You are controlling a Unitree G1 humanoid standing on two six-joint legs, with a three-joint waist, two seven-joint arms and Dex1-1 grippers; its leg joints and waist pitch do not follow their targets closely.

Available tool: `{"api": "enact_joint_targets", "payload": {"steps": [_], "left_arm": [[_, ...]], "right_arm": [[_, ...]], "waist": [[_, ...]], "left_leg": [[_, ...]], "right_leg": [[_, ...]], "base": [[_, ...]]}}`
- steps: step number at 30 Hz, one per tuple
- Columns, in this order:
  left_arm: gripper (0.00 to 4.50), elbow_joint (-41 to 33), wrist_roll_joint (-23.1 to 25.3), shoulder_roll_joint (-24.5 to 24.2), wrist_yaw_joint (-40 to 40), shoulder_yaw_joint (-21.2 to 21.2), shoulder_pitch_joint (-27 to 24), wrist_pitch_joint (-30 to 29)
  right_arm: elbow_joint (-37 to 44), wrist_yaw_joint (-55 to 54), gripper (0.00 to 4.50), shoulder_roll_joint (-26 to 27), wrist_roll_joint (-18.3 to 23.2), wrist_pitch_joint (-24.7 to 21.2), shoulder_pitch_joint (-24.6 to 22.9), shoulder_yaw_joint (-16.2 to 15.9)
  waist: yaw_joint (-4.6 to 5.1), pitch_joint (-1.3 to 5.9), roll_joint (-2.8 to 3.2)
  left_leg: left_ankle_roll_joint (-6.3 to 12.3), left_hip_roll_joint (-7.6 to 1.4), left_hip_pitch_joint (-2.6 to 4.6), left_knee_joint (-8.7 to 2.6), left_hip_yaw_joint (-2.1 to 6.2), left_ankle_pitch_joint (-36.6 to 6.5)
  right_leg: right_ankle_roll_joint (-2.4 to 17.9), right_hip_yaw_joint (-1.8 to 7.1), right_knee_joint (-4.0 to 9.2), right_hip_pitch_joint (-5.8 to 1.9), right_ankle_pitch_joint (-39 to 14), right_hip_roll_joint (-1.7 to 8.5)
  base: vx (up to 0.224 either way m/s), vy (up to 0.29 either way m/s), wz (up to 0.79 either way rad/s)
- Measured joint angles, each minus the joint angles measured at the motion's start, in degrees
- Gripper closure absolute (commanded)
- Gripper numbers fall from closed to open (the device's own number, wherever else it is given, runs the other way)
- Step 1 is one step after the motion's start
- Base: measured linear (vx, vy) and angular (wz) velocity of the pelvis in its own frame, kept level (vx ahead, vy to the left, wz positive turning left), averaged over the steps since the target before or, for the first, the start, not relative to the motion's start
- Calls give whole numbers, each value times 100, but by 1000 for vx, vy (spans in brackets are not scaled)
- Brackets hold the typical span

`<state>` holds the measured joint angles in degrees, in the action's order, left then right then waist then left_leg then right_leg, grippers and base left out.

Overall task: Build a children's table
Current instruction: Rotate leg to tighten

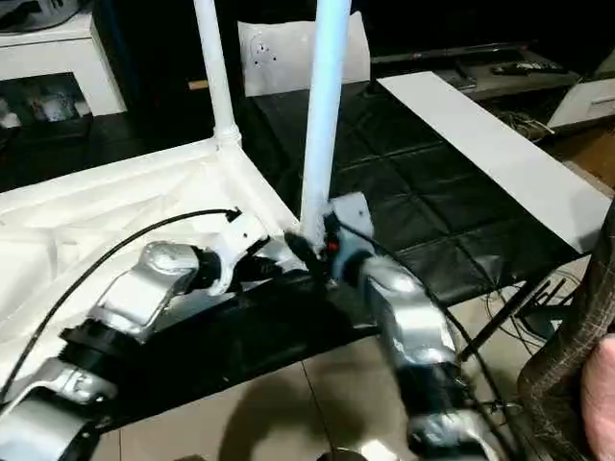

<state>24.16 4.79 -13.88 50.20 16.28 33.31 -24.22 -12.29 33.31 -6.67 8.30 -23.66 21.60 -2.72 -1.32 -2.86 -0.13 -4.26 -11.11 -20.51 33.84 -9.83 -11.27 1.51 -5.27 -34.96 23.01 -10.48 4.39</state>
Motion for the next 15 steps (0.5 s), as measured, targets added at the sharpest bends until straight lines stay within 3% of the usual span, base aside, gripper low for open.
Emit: {"api": "enact_joint_targets", "payload": {"steps": [3,9,15], "left_arm": [[450,-42,-22,-132,226,2,-60,94],[450,-27,-281,-703,1196,152,-161,729],[450,-26,-374,-1210,2312,395,-172,1385]], "right_arm": [[122,436,25,-242,110,16,-127,-65],[401,1860,5,-1121,435,170,-372,-227],[542,3004,5,-1719,597,427,-361,-465]], "waist": [[-35,0,0],[-99,-6,-9],[-283,-12,-21]], "left_leg": [[-2,-1,2,1,0,1],[-2,-2,2,10,1,1],[-1,-2,2,18,3,1]], "right_leg": [[2,-1,-3,1,1,-1],[2,-2,-3,2,3,0],[4,-10,-1,4,4,7]], "base": [[0,0,0],[0,0,0],[0,0,0]]}}
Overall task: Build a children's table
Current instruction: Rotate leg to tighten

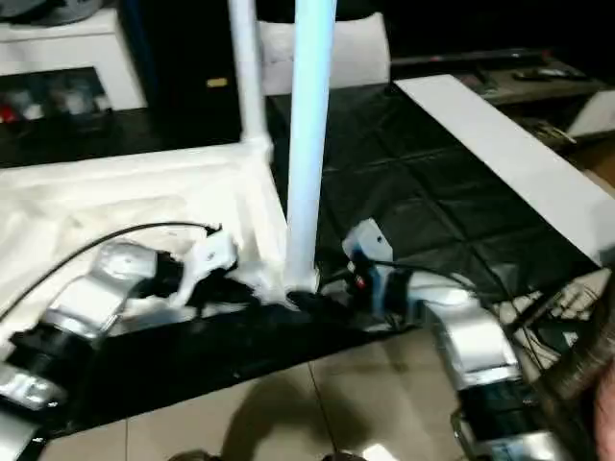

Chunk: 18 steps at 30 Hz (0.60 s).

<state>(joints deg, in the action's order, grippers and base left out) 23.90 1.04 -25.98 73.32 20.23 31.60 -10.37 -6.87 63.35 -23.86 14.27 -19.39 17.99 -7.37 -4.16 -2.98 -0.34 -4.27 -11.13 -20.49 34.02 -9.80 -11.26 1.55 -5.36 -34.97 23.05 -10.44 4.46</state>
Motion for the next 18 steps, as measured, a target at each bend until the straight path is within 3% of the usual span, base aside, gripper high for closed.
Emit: {"api": "enact_joint_targets", "payload": {"steps": [5,18], "left_arm": [[450,4,-24,-171,564,178,21,320],[450,13,-37,-280,1259,533,126,813]], "right_arm": [[-75,641,38,-251,86,125,76,-227],[-293,1617,146,-445,176,87,397,-650]], "waist": [[-109,0,-3],[-117,2,-19]], "left_leg": [[1,1,1,11,-1,0],[3,-1,5,19,-2,1]], "right_leg": [[1,1,-3,-7,1,5],[1,-1,-10,-14,1,5]], "base": [[0,0,0],[0,0,0]]}}
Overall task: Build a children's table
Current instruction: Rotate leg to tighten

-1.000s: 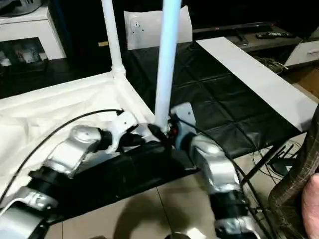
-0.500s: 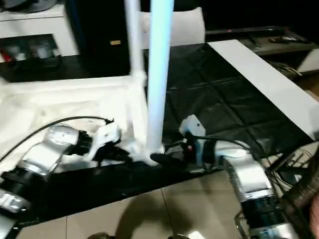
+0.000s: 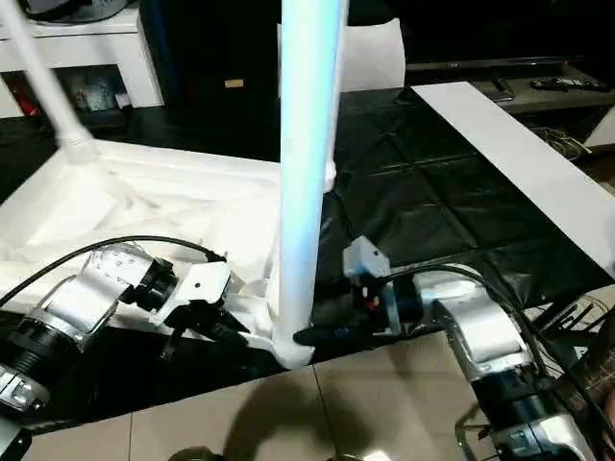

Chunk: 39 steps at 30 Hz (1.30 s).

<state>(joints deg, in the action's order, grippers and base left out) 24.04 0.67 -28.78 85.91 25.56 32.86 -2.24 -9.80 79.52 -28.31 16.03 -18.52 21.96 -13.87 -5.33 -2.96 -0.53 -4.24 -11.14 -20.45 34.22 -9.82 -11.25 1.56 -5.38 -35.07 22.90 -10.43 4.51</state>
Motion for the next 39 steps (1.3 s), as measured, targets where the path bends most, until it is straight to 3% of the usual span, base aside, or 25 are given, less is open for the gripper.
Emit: {"api": "enact_joint_targets", "payload": {"steps": [15,23,27,30,34,39], "left_arm": [[450,161,12,8,74,42,95,139],[450,175,3,11,72,5,94,85],[450,259,90,70,-250,-107,123,-238],[450,427,151,219,-841,-404,170,-747],[450,513,165,603,-1746,-725,210,-1412],[450,621,164,1294,-3026,-1137,329,-2166]], "right_arm": [[-158,339,250,7,72,-152,257,-155],[-154,256,257,79,141,-371,248,-117],[-32,-359,257,341,155,-565,76,62],[-94,-1347,257,790,-83,-647,57,340],[-263,-2775,257,1424,-270,-868,148,766],[-547,-4431,259,2137,-564,-1116,513,1155]], "waist": [[-9,1,-8],[-4,2,-8],[16,2,-7],[105,3,-8],[379,2,-9],[502,2,-9]], "left_leg": [[0,-2,0,6,0,0],[-1,-4,7,6,0,1],[-5,-4,32,7,0,3],[-16,-3,42,8,0,9],[-18,0,27,11,-2,11],[-20,0,14,-4,-1,9]], "right_leg": [[0,0,-5,-1,0,0],[0,0,-15,-2,0,0],[-22,0,-18,-19,-11,-1],[-28,1,-15,-20,-9,-2],[-29,5,3,-15,-8,-2],[-19,4,-4,14,20,-7]], "base": [[0,0,0],[0,0,0],[0,0,0],[0,0,0],[0,0,0],[0,0,0]]}}
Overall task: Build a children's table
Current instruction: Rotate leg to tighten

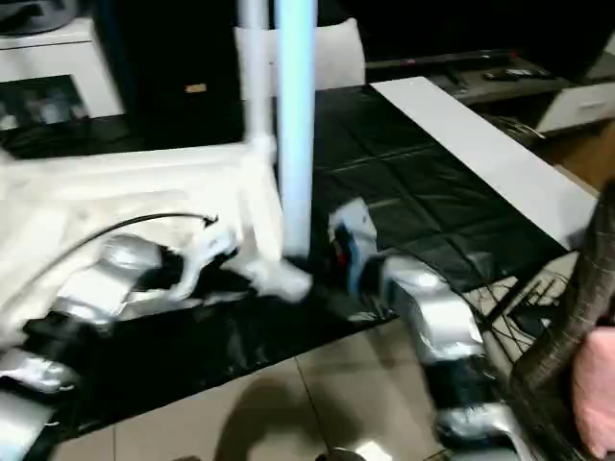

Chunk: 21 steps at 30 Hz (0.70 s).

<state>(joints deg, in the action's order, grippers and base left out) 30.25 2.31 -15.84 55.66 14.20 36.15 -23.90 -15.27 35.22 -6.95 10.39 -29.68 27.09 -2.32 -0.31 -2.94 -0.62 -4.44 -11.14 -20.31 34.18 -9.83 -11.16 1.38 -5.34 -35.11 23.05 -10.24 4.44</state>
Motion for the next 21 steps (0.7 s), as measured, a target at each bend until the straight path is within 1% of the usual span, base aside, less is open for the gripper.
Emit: {"api": "enact_joint_targets", "payload": {"steps": [4,6,7,8,9,10,12,13,14,16,17,19,21], "left_arm": [[450,-2,36,411,-788,-198,54,-356],[450,-49,62,479,-913,-202,55,-446],[450,-82,89,503,-944,-201,52,-484],[450,-119,104,511,-964,-192,41,-500],[450,-131,118,514,-966,-187,38,-505],[450,-139,125,514,-966,-179,36,-505],[450,-141,131,514,-969,-175,36,-504],[450,-168,136,512,-969,-156,26,-504],[450,-198,141,506,-968,-134,12,-500],[450,-264,145,470,-952,-82,-18,-478],[450,-319,145,419,-867,-38,-48,-417],[450,-439,144,307,-675,6,-142,-319],[450,-503,126,132,-395,78,-199,-160]], "right_arm": [[-172,-933,259,417,-306,-12,226,138],[-171,-1032,259,448,-361,14,225,141],[-170,-1032,224,448,-381,62,205,141],[-170,-1034,203,449,-384,121,177,141],[-170,-1034,203,449,-384,148,163,141],[-168,-1034,186,458,-383,173,148,142],[-154,-1035,180,491,-378,200,125,142],[-126,-1034,154,495,-376,236,86,143],[-98,-1034,154,495,-370,246,58,144],[-45,-979,133,491,-329,282,0,144],[18,-872,133,446,-308,297,-40,143],[139,-563,115,324,-195,321,-172,133],[276,-120,106,23,-103,374,-299,13]], "waist": [[-2,1,2],[-23,1,2],[-27,1,2],[-30,1,2],[-30,1,2],[-32,1,2],[-33,1,2],[-37,1,2],[-39,1,2],[-42,0,3],[-43,0,3],[-45,0,3],[-70,-1,4]], "left_leg": [[0,-2,-5,-29,1,0],[3,-2,-7,-31,1,-1],[4,-1,-10,-30,1,-2],[4,0,-11,-29,1,-2],[5,0,-11,-29,0,-2],[4,0,-11,-29,0,-2],[4,0,-11,-29,1,-2],[4,0,-12,-29,1,-2],[4,0,-12,-29,1,-2],[6,0,-14,-29,1,-3],[7,0,-16,-30,1,-4],[8,0,-18,-33,1,-6],[9,0,-20,-34,1,-7]], "right_leg": [[25,-4,10,5,8,-6],[25,-3,14,4,5,-6],[26,-3,17,4,6,-5],[26,-3,17,4,6,-4],[26,-3,17,5,6,-4],[26,-3,17,5,6,-3],[26,-3,17,5,6,-4],[25,-3,18,5,6,-3],[25,-3,18,5,6,-3],[25,-3,19,6,6,-3],[25,-3,21,7,6,-3],[23,-3,23,9,4,-4],[21,-4,23,10,3,-4]], "base": [[0,0,0],[0,0,0],[0,0,0],[0,0,0],[0,0,0],[0,0,0],[0,0,0],[0,0,0],[0,0,0],[0,0,0],[0,0,0],[0,0,0],[0,0,0]]}}
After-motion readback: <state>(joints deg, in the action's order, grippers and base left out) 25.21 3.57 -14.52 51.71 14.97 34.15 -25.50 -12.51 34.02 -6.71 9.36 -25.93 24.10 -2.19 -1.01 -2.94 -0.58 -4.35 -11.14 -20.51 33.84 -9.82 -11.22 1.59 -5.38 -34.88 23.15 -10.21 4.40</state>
